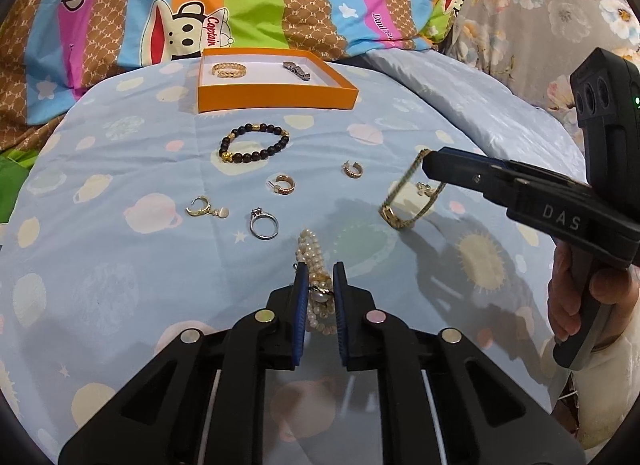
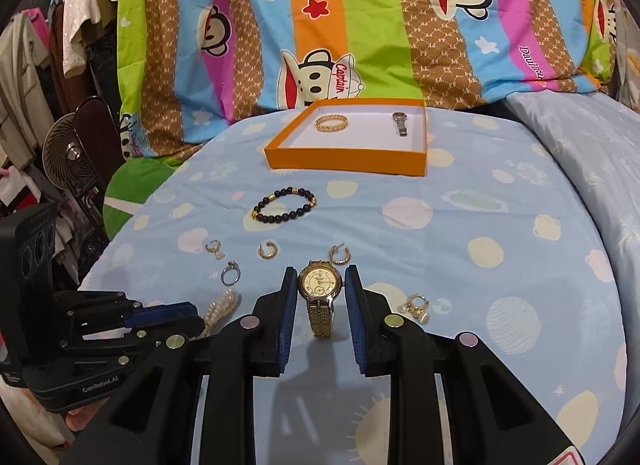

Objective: Organize jewelry
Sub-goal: 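Carry the gold watch into the orange box and release while the left tool drops the pearls there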

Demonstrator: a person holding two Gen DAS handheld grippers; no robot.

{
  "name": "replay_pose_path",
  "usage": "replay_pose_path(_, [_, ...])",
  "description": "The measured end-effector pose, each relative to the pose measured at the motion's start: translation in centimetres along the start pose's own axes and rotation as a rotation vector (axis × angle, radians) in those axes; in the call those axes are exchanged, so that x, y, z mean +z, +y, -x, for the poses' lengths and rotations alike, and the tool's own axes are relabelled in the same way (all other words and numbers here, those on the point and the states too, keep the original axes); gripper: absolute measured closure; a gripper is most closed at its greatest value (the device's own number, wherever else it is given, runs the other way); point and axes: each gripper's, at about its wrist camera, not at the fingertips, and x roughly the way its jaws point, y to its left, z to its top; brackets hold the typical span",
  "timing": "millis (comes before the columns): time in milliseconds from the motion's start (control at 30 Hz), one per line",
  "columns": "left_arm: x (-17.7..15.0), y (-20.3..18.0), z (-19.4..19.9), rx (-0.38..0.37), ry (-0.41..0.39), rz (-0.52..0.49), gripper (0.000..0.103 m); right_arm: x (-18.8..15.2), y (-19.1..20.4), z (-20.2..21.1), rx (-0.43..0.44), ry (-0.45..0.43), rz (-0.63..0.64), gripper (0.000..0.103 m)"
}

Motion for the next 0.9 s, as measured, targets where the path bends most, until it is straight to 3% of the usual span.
replay_pose_path(500, [-0.4,0.0,0.2,0.015,0.017,0.002,0.09,-0.1,-0.6,0.5,-0.005,-0.008,-0.025,0.08])
replay_pose_path(600, [-0.8,-0.2,-0.7,0.053,0.038,-0.002,0.071,-0.4,-0.6,0.3,-0.003,0.001,-0.031,0.08])
replay_pose_path(667, [-0.8,-0.3,-1.4,0.062,0.049,0.003,0.067,-0.4,-0.6,0.3,-0.002,0.002,-0.033,0.08])
replay_pose_path(833, [-0.4,-0.6,-2.4,0.08,0.055,-0.006,0.07,-0.5,-0.6,0.3,-0.001,0.001,-0.035,0.08])
replay_pose_path(867, [-0.3,-0.7,-2.5,0.08,0.053,-0.006,0.074,-0.5,-0.7,0.3,0.0,0.0,-0.036,0.08])
replay_pose_path(900, [-0.2,-0.7,-2.6,0.077,0.054,-0.006,0.088,-0.6,-0.7,0.3,0.0,0.0,-0.037,0.08])
